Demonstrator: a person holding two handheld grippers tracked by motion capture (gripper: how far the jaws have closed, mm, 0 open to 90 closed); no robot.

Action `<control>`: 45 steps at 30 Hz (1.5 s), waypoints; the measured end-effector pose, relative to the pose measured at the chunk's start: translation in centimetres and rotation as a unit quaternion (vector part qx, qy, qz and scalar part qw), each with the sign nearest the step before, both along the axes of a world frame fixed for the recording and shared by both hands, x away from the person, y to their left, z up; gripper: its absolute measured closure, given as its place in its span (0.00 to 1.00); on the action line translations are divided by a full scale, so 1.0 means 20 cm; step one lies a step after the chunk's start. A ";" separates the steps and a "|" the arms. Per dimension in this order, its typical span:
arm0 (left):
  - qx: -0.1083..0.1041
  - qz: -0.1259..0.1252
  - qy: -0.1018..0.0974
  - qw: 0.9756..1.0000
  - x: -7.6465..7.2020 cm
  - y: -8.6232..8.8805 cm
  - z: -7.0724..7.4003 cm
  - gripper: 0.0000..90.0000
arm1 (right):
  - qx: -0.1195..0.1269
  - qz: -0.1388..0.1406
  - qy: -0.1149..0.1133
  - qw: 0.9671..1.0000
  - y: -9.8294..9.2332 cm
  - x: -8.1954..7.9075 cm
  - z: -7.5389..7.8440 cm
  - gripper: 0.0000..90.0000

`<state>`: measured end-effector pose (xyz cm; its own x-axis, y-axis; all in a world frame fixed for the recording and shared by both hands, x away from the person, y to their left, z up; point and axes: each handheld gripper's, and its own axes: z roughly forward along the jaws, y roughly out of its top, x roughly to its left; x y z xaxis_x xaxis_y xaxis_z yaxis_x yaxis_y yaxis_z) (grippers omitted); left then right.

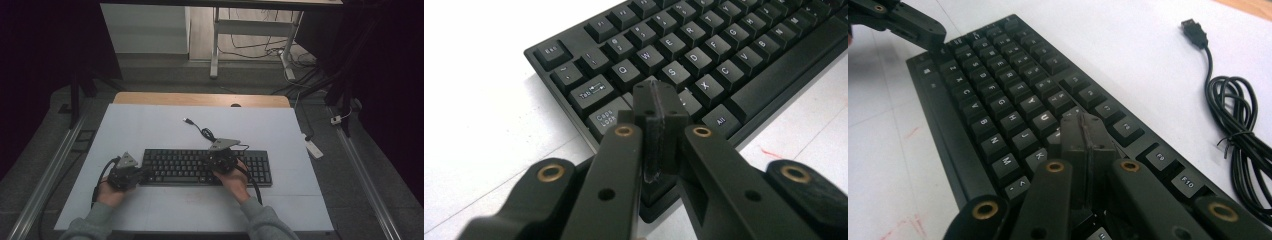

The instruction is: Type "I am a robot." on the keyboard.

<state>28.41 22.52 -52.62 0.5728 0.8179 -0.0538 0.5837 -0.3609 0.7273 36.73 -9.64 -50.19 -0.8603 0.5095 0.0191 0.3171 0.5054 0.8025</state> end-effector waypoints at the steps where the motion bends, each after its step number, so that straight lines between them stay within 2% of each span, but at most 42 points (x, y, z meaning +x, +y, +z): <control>1: 0.001 -0.002 0.002 1.000 0.00 0.00 0.00 0.99 | 0.000 0.000 0.002 1.000 0.01 0.01 -0.01 0.99; 17: 0.006 -0.006 0.010 1.000 0.00 0.00 -0.02 0.98 | -0.015 0.006 0.013 1.000 0.06 0.03 -0.05 0.99; 26: 0.005 -0.006 0.009 1.000 0.00 -0.01 -0.02 0.98 | -0.026 0.008 0.017 0.999 0.15 0.03 -0.07 0.99; 38: 0.008 -0.005 0.010 1.000 0.00 -0.01 -0.02 0.99 | -0.033 0.002 0.014 0.999 0.16 0.05 -0.08 0.99; 41: 0.017 -0.006 0.011 1.000 0.00 -0.02 -0.03 0.99 | -0.035 0.001 0.013 0.999 0.16 0.05 -0.08 0.99; 45: 0.019 -0.005 0.011 1.000 0.00 -0.02 -0.03 0.99 | -0.036 0.001 0.012 0.999 0.16 0.05 -0.08 0.99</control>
